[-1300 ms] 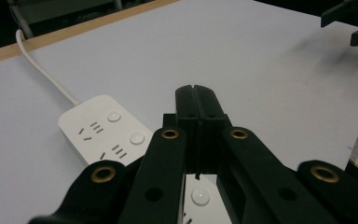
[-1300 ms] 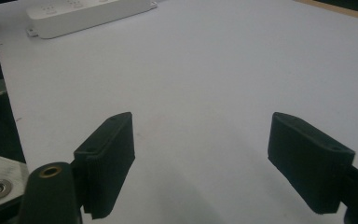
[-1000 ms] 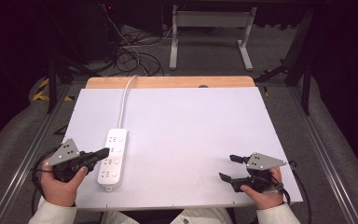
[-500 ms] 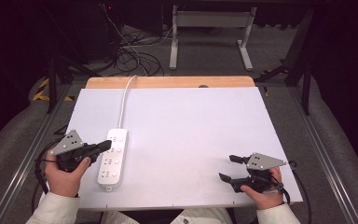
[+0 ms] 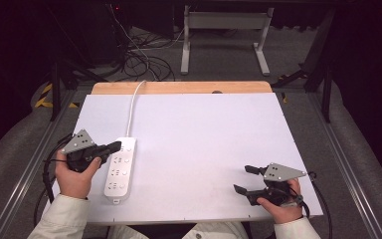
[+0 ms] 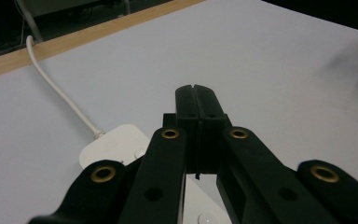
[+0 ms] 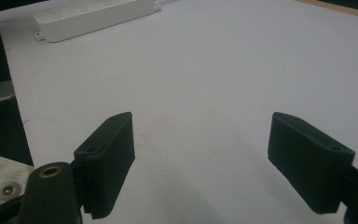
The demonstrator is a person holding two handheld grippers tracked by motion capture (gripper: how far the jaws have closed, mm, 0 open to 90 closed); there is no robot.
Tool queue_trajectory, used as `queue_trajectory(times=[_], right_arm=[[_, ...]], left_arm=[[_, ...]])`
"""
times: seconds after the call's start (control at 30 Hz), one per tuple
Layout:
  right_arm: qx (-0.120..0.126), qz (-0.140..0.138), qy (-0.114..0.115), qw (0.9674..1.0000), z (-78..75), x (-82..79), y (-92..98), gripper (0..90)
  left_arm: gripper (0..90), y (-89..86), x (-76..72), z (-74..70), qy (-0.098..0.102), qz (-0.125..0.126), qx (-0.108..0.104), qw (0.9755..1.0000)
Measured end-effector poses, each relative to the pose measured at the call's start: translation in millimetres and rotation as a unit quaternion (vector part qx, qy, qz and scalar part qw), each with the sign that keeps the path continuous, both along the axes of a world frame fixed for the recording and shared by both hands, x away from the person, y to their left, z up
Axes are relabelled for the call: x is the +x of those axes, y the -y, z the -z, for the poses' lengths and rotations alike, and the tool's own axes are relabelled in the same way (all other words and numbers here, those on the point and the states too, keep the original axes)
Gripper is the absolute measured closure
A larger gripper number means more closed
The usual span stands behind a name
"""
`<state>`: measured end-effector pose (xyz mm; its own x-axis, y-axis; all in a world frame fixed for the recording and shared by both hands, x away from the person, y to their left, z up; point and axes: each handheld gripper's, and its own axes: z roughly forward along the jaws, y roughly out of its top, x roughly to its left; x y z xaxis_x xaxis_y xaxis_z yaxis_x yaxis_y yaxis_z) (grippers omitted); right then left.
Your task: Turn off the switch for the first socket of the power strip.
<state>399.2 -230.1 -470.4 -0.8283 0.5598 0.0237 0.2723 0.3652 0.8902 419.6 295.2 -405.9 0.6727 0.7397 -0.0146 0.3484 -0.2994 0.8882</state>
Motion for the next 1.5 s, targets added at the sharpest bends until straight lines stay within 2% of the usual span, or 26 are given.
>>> queue_trajectory(times=[0.13, 0.2, 0.23, 0.27, 0.3, 0.37, 0.5, 0.93, 1.1, 1.2, 1.5], right_arm=[[0.000, 0.000, 0.000, 1.0000, 0.0, 0.0, 0.1, 23.1], [0.000, 0.000, 0.000, 1.0000, 0.1, 0.1, -0.1, 23.1], [0.000, 0.000, 0.000, 1.0000, 0.1, 0.1, -0.1, 23.1], [0.000, 0.000, 0.000, 1.0000, 0.2, 0.0, -0.1, 23.1], [0.000, 0.000, 0.000, 1.0000, 0.2, 0.1, -0.2, 23.1], [-0.001, 0.001, 0.000, 1.0000, 0.3, 0.0, -0.3, 23.1], [-0.001, 0.000, 0.001, 1.0000, 0.4, -0.1, -0.5, 23.1], [0.000, 0.000, 0.001, 1.0000, 1.0, 0.1, -0.8, 23.3], [0.001, 0.000, 0.000, 1.0000, 0.9, 0.1, -0.4, 23.3], [0.002, 0.000, 0.000, 1.0000, 0.9, 0.2, -0.4, 23.3], [0.000, -0.001, 0.001, 1.0000, 0.6, 0.0, -0.1, 23.3]], left_arm=[[90.0, -0.8, 6.4, 2.2, 0.003, -0.002, -0.003, 1.0000], [90.0, 0.1, 9.3, 3.9, -0.001, -0.005, -0.007, 1.0000], [90.0, -0.2, 11.3, 4.4, 0.002, -0.004, -0.002, 1.0000], [90.0, 1.2, 12.7, 5.6, -0.002, -0.005, -0.007, 1.0000], [90.0, 1.3, 14.7, 5.7, 0.000, -0.004, 0.001, 1.0000], [90.0, 2.9, 17.9, 6.8, -0.001, -0.007, 0.004, 1.0000], [90.0, 4.7, 25.3, 10.3, -0.006, -0.013, -0.001, 0.9999], [90.0, 3.0, 42.9, 21.6, -0.014, -0.026, 0.006, 0.9996], [90.0, 2.5, 48.6, 26.1, -0.014, -0.036, 0.018, 0.9991], [90.0, 4.2, 50.9, 28.8, -0.022, -0.039, 0.008, 0.9990], [90.0, 6.9, 55.3, 36.0, -0.028, -0.037, 0.045, 0.9979]])
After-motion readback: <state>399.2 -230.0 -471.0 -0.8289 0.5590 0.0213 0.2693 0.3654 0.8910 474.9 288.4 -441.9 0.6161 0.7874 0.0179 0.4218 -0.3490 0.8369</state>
